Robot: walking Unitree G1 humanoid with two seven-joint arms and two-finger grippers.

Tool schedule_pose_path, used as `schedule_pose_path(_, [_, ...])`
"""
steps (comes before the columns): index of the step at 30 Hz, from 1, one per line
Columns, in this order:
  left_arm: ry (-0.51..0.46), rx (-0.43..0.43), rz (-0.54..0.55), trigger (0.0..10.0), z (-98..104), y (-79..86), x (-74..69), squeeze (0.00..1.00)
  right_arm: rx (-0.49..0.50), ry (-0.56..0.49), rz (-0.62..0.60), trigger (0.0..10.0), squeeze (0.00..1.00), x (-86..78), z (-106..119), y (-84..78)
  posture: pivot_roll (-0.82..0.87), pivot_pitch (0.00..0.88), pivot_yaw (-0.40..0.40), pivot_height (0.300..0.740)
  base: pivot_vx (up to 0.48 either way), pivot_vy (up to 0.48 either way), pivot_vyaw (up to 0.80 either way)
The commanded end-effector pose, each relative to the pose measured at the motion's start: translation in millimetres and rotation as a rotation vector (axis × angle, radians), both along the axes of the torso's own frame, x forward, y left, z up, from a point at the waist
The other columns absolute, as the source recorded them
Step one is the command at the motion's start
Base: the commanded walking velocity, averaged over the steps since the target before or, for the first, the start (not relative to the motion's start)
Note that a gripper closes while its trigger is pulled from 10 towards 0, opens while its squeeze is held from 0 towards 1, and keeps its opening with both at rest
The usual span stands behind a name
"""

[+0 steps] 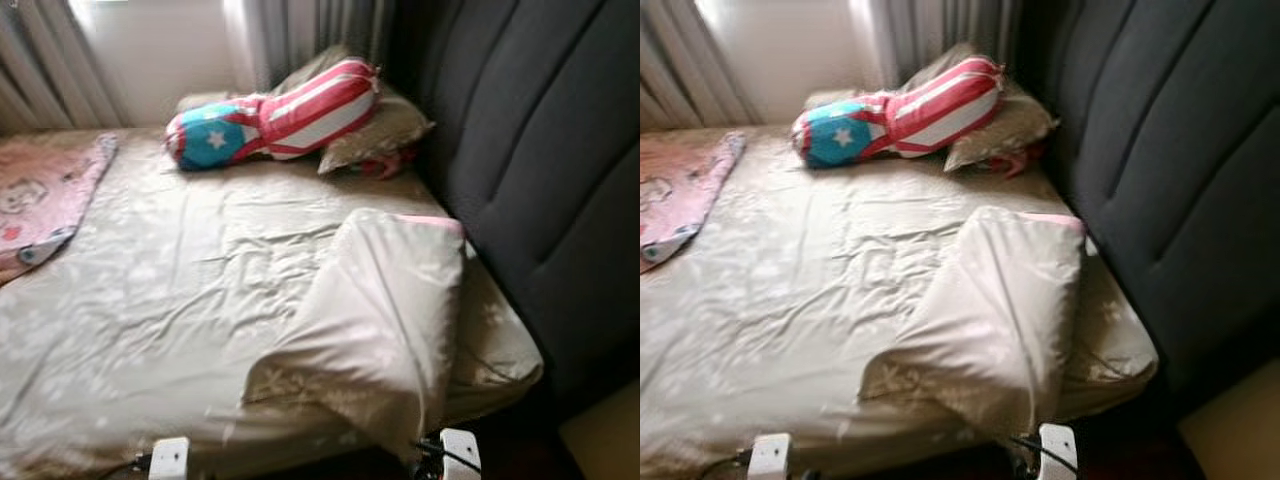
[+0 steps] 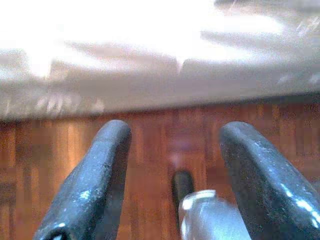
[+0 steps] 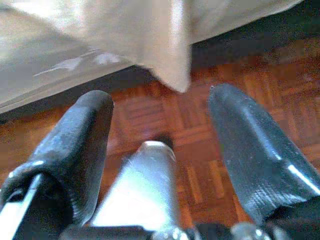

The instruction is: Clean up the room

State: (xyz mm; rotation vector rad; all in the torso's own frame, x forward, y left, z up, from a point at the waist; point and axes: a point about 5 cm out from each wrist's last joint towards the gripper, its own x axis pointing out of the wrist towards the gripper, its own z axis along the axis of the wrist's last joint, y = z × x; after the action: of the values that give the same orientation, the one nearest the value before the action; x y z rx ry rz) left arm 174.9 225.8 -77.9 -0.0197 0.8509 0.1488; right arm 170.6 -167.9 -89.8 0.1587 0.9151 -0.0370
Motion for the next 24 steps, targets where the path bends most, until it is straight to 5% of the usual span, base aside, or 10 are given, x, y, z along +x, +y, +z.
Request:
schedule_pose_path(1, [0.018,-0.021,-0.014,10.0,-4,-8.0,-3.7,0.0,-0.015,-0.002,-0.014,10.0,0.0,-0.5,0,-6.0,0.01,0.005,-0.024,0.74,0.341,0.0,0.0])
schedule_pose_path(7, [0.014,-0.021,-0.007,10.0,-3,-7.0,-2.8,0.0,-0.014,-0.007,-0.014,10.0,0.0,-0.1,1,-6.3,0.01,0.005,-0.025,0.74,0.326,0.0,0.0])
schedule_pose_path(23, [-0.011,-0.038,0.013,10.0,-1,-7.7,1.6,0.0,0.006,-0.121,-0.073,10.0,0.0,5.1,7,-7.4,0.01,0.0,-0.024,0.74,0.0,0.0,0.0])
schedule_pose_path(24, [-0.041,-0.047,0.007,10.0,2,-10.1,7.4,0.0,0.019,-0.159,-0.081,10.0,0.13,6.8,9,-7.2,0.0,0.0,-0.024,0.74,0.0,0.0,0.0])
